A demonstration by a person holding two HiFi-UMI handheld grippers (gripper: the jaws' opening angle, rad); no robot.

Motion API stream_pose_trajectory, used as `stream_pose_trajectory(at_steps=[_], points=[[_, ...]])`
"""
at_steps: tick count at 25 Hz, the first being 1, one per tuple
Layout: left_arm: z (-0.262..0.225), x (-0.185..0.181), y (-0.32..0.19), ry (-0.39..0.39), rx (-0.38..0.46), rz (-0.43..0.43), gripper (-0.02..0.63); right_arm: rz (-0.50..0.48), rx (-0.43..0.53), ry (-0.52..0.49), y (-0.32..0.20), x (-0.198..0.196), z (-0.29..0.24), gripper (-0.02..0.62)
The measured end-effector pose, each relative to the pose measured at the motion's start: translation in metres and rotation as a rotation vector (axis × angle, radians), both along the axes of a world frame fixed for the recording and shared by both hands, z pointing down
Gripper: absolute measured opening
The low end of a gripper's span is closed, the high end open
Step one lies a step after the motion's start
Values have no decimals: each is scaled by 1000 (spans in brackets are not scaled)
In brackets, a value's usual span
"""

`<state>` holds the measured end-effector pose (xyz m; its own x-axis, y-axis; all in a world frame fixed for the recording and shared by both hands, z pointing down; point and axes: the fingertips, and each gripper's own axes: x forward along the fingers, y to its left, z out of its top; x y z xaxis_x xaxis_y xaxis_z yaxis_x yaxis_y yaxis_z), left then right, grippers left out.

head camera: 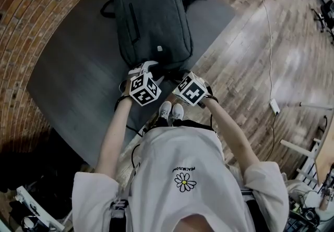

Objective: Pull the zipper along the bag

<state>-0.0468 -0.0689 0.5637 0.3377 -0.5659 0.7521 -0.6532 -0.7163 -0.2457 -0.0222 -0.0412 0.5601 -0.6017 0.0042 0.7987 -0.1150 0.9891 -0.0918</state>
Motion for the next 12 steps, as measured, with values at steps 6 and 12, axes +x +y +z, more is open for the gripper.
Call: stream_pose_trajectory(at_steps=[6, 12], points=[[-47, -12, 16, 112, 137, -53, 196, -9, 69, 50, -2, 4, 5, 8], [-48, -90, 43, 196, 126, -299, 247, -53, 127, 72, -8, 10, 7, 8]])
